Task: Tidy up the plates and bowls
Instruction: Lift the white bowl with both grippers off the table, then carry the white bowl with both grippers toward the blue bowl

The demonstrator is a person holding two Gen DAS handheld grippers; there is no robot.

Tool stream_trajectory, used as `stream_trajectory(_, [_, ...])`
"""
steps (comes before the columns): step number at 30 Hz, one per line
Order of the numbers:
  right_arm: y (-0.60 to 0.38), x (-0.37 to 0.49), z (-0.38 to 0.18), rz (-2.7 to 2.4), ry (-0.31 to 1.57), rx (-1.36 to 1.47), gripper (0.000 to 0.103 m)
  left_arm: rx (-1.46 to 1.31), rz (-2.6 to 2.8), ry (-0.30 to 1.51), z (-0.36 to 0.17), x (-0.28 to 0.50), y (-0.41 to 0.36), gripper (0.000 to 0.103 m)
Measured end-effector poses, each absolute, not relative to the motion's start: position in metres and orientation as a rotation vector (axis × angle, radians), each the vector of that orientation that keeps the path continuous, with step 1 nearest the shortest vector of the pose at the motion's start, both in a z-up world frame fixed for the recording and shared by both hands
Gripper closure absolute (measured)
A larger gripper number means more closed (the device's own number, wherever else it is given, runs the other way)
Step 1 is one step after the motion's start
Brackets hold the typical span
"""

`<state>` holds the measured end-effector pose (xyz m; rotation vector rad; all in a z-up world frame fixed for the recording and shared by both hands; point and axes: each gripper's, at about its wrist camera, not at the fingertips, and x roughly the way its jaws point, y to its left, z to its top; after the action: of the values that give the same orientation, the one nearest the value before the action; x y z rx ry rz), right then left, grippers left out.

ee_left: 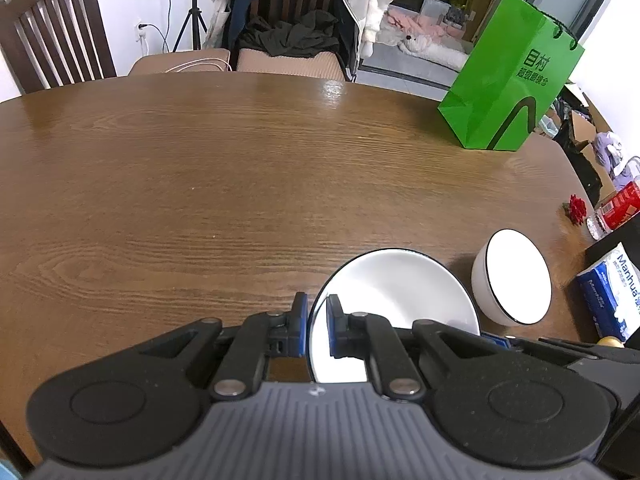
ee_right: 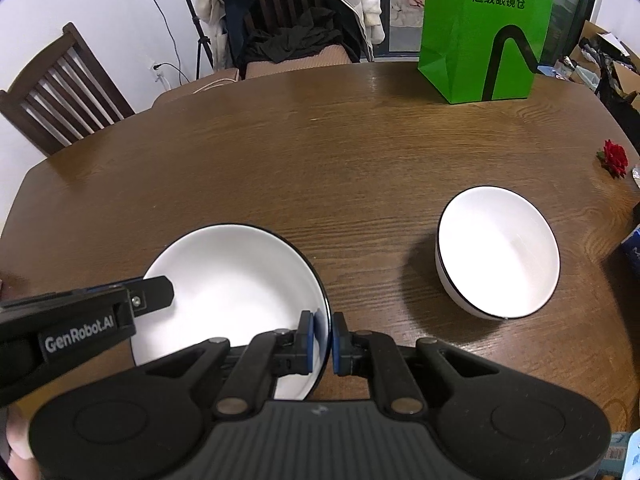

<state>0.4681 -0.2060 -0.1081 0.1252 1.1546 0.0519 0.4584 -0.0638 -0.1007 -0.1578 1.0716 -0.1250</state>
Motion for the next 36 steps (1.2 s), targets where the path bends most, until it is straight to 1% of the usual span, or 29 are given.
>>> stream_trajectory(36, [-0.187, 0.377, -0.068, 0.118, 1.105, 0.081, 0.094, -0.18, -0.06, 1.0, -0.063, 0.361, -0.048, 0.093])
